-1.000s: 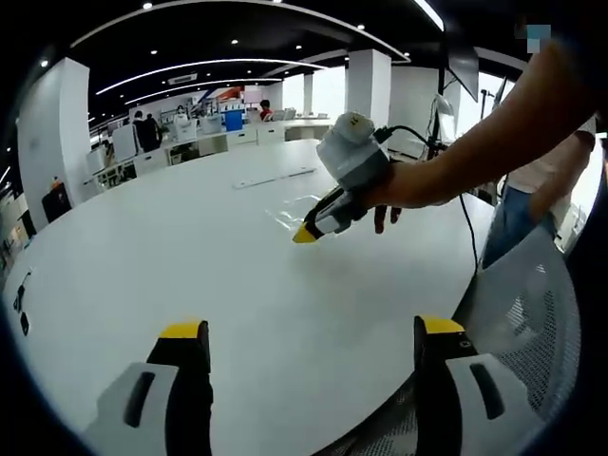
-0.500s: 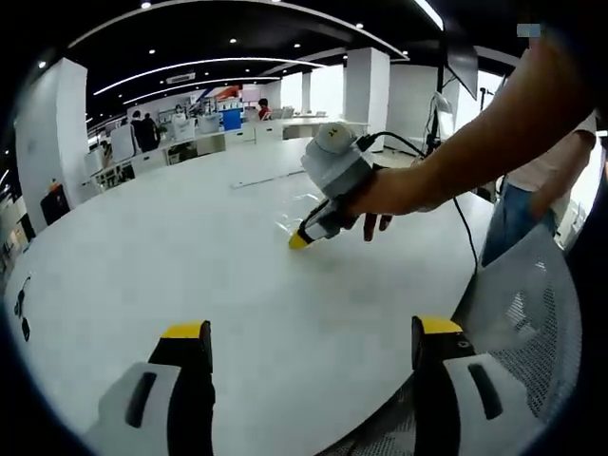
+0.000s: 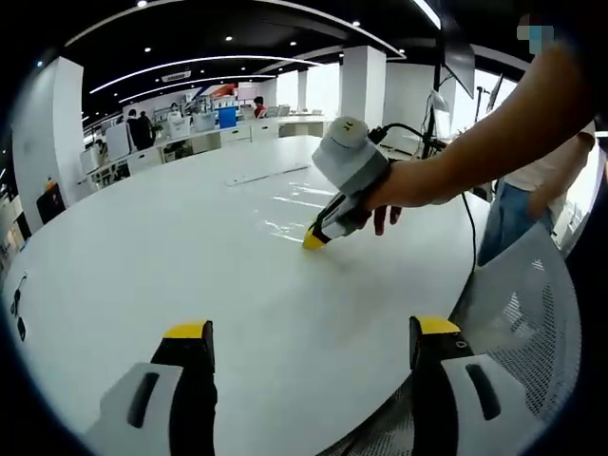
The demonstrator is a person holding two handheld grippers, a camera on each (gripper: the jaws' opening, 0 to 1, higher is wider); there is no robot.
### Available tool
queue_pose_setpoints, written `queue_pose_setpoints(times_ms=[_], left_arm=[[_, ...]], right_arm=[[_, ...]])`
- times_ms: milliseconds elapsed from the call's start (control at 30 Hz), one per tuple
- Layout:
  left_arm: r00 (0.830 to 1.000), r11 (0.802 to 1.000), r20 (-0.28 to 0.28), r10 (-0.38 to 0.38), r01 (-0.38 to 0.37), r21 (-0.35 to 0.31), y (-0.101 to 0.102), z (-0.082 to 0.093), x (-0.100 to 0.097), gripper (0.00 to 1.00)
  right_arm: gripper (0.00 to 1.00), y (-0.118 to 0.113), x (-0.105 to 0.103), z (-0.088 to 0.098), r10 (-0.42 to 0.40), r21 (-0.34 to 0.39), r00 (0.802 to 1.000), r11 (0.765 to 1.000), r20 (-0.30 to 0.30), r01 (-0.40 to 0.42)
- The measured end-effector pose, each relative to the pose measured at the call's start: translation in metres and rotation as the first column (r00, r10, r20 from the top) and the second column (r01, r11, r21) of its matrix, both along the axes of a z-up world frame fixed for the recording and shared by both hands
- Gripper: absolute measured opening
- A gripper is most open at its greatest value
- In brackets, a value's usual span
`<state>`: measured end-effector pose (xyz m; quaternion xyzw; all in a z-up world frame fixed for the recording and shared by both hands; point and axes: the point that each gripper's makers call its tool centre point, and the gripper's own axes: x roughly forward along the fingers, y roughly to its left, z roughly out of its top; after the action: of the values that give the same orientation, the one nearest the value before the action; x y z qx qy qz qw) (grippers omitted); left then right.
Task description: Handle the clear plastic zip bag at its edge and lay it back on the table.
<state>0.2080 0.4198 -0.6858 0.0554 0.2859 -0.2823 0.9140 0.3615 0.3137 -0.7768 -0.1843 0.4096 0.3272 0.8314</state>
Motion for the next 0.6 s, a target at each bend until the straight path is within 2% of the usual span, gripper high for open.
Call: queue_pose_setpoints(times_ms=[167,367,600], left_arm=[[1.0,1.0,-0.002,-0.001,0.001,-0.008,0.0,-0.0018,-0.0011,0.82],[1.0,1.0,0.001,-0.008,0.008,-0.01,-0.0015,0.0,-0.0021,0.82],[1.0,1.0,-0.003,-0.009,0.009,-0.015,-0.0018,0.0001,-0.0015,0.81]], right_arm=[[0.02,-0.0048,-0.0082,0.0003,0.009,0.017,1.0,1.0,-0.015,-0.008],[0.07,-0.0007,-0.0042,-0.0019,0.03,0.006,1.0,1.0,0.0,-0.03],[0.02,-0.0011,-0.004,-0.0034,0.015,0.001,1.0,1.0,-0.006,-0.015]])
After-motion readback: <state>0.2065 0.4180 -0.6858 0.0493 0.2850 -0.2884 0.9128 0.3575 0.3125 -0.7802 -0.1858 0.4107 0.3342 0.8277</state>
